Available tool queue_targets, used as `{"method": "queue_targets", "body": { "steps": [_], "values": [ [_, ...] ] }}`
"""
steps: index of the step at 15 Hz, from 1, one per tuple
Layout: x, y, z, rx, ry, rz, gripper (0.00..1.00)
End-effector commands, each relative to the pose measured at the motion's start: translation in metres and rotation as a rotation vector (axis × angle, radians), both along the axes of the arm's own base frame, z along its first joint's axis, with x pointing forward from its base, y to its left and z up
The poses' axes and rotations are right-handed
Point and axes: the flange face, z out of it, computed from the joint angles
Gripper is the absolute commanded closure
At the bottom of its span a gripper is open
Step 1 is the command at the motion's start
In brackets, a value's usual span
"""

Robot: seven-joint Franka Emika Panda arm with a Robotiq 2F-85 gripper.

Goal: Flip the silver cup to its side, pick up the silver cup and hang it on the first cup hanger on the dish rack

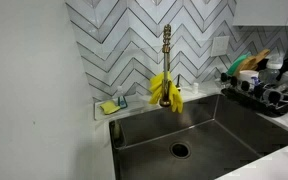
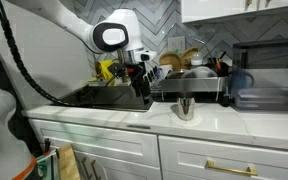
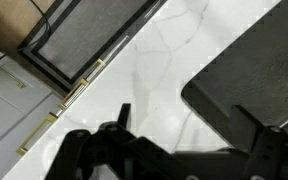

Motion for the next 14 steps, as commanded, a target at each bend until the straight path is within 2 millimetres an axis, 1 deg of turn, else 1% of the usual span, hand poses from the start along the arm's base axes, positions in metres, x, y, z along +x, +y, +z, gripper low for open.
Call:
{"method": "queue_targets", "body": {
  "steps": [1,6,7,9,11,14],
  "values": [
    [0.000,0.000,0.000,0.000,0.001,0.000,0.00],
    [0.000,0.000,0.000,0.000,0.001,0.000,0.00],
    [0.004,-0.004,0.002,-0.005,-0.015,-0.023,0.00],
    [0.017,-0.023,0.014,-0.008,-0.078,-0.137,0.00],
    [0.027,-0.045,0.034,-0.010,-0.126,-0.248,0.00],
    [0.036,-0.076,0.067,-0.064,-0.198,-0.394,0.00]
  ]
}}
